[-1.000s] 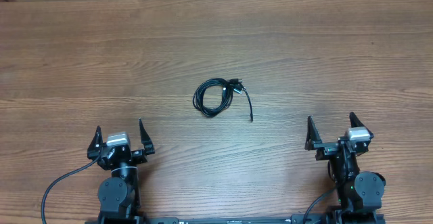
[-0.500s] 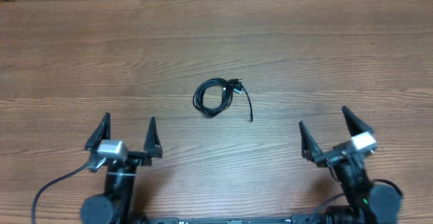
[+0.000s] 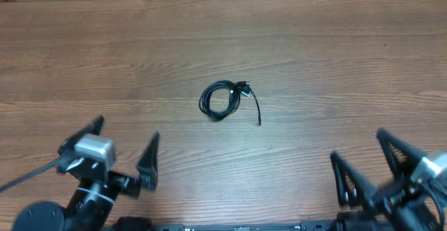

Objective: Untangle cables
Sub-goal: 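Raise both grippers from rest and move the left gripper toward the cable, then lower the left gripper onto the black cable coil and grasp it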

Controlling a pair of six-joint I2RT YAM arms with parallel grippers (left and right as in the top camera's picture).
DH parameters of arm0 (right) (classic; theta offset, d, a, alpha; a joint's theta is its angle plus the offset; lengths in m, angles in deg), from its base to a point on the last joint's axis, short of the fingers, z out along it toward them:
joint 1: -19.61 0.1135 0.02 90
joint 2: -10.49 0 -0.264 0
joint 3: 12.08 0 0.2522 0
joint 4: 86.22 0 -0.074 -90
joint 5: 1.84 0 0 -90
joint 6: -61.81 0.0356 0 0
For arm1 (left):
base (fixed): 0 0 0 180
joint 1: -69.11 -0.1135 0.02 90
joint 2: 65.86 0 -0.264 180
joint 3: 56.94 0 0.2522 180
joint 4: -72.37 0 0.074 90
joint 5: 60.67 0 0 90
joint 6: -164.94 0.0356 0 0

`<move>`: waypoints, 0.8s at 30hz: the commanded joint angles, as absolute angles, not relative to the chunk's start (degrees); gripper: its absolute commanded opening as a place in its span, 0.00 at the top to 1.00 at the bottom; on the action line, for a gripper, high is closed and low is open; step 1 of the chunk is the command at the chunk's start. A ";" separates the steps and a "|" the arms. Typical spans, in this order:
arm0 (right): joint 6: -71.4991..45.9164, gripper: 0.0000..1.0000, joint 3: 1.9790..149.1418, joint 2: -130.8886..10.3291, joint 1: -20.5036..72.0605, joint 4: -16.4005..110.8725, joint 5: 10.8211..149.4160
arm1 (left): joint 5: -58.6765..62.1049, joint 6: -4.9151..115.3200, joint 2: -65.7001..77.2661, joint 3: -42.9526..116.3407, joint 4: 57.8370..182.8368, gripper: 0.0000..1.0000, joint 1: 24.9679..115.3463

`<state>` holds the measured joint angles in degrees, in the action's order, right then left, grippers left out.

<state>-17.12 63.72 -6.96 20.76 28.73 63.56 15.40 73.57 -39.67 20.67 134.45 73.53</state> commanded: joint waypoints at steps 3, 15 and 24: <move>-15.55 0.00 77.80 -7.90 20.57 19.34 56.83 | -0.65 76.35 -36.32 33.98 144.70 0.00 73.25; -15.52 0.00 80.88 -7.90 20.57 17.76 48.37 | -3.71 74.10 -36.28 33.39 147.06 0.01 73.25; -15.48 0.00 80.84 -9.63 20.57 19.25 55.98 | 14.70 58.03 -33.59 16.43 142.03 0.00 73.25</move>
